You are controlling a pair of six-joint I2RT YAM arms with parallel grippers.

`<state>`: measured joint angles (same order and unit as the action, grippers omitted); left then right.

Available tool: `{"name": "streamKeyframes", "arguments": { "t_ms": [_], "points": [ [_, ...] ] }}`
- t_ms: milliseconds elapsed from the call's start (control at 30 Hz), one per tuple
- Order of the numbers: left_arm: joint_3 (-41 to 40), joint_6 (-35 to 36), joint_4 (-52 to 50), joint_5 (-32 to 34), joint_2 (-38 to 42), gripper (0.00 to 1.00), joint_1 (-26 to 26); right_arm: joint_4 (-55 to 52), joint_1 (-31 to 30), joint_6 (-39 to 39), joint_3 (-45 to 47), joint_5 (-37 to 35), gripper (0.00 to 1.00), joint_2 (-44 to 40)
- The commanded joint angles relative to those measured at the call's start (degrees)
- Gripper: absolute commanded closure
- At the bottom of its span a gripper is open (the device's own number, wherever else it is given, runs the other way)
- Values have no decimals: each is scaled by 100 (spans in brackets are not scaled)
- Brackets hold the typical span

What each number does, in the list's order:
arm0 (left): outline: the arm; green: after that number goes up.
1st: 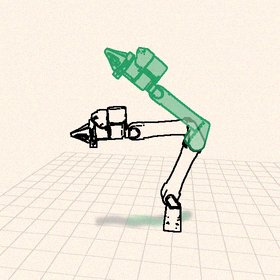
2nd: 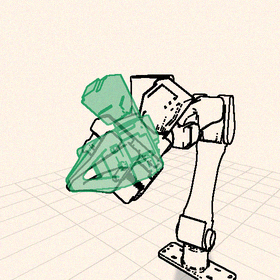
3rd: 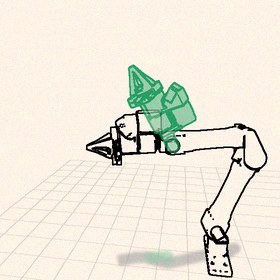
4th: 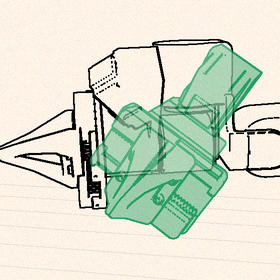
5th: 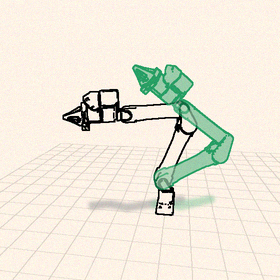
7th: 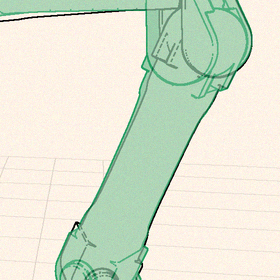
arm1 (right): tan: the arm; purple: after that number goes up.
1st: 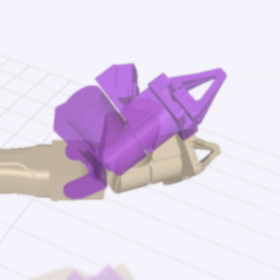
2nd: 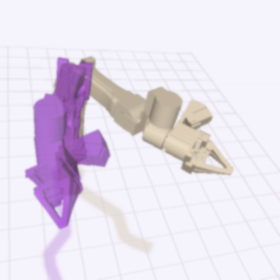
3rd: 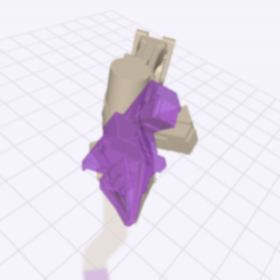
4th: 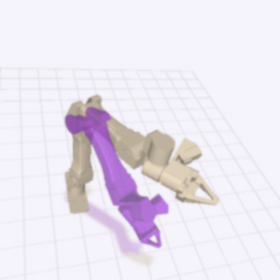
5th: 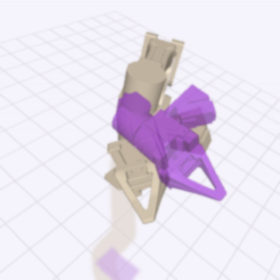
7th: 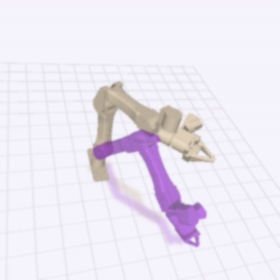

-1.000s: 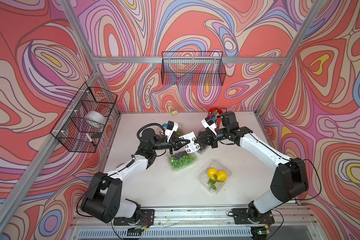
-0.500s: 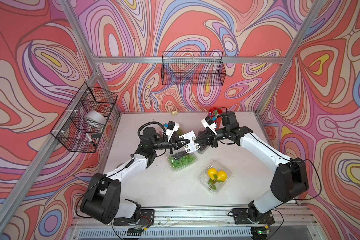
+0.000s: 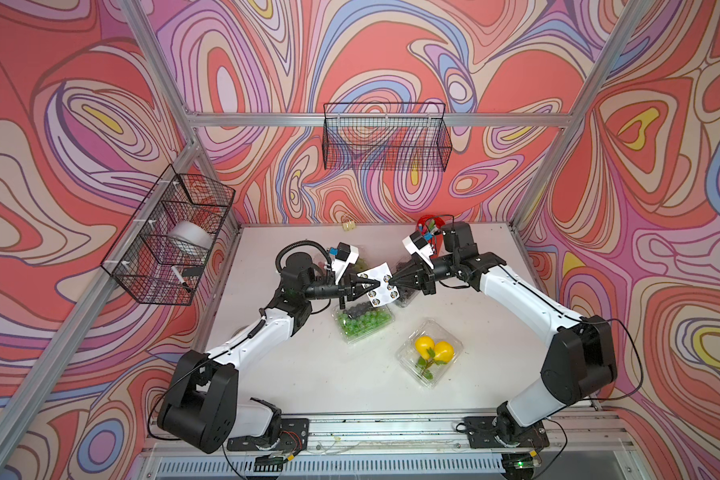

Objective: Label fruit boxes
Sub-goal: Adjust the label sticker.

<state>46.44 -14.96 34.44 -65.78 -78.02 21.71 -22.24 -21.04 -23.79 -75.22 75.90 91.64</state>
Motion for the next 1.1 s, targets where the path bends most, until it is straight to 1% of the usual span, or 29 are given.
{"name": "streamKeyframes", "arguments": {
  "t_ms": [0, 67, 133, 167, 400, 867, 967, 1067],
  "points": [
    [186, 195, -127, -31, 94, 100, 37, 97, 25, 95, -168, 96, 91, -20],
    [190, 204, -126, -14, 94, 100, 50, 93, 21, 94, -164, 123, 93, -6],
    [199, 228, -155, 3, 94, 100, 56, 86, 21, 86, -155, 158, 99, -14],
    [204, 237, -160, 20, 94, 100, 60, 52, 21, 44, -154, 164, 100, -12],
    [320, 448, -400, 76, 43, 100, 91, -710, 14, -565, -311, 351, 100, 117],
    [549, 484, -392, 22, -143, 100, 245, -1104, -20, -864, -485, 429, 100, 397],
    [546, 519, -457, 71, -126, 100, 254, -1125, -22, -871, -520, 490, 100, 418],
    [542, 602, -625, 232, -100, 100, 251, -1358, -23, -1075, -544, 592, 100, 408]
  ]
}}
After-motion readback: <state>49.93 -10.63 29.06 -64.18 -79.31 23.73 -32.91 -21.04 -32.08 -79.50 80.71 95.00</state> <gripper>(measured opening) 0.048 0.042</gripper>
